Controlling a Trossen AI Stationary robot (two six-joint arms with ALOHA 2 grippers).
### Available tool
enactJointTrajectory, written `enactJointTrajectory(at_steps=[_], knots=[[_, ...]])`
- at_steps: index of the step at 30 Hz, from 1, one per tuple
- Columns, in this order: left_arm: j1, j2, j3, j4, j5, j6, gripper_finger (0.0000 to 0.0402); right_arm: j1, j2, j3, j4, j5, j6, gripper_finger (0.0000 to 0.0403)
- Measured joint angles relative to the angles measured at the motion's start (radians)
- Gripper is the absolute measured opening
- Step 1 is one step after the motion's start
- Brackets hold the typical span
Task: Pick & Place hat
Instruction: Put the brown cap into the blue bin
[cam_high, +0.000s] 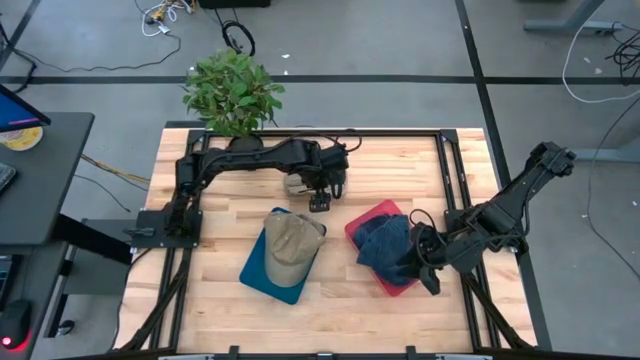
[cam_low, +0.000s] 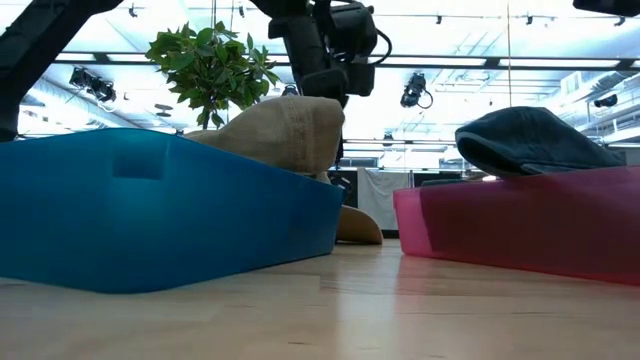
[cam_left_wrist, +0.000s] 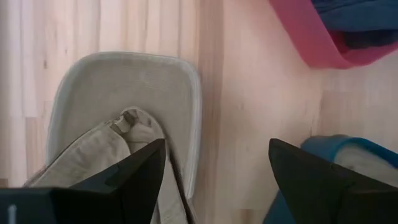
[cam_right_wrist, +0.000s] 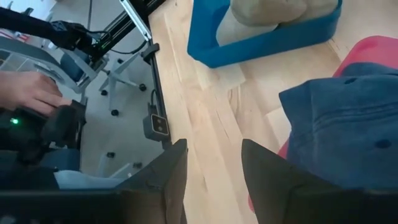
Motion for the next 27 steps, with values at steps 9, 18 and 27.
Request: enactJointTrajectory(at_steps=[9, 18, 27], knots=[[0.003, 0.089, -0.001, 0.014, 0.005, 0.037, 0.0291, -0.015, 0.002, 0.000, 0.017, 0.000, 0.003, 0.0153], [0.008, 0.157, -0.001, 0.068, -0.026, 0.041, 0.0291, -0.017, 0.038, 0.000, 0.072, -0.001, 0.010, 0.0153], [0.021, 0.175, -0.001, 0.096, -0.027, 0.053, 0.0291, -0.017, 0.081, 0.000, 0.144, -0.015, 0.018, 0.0153]])
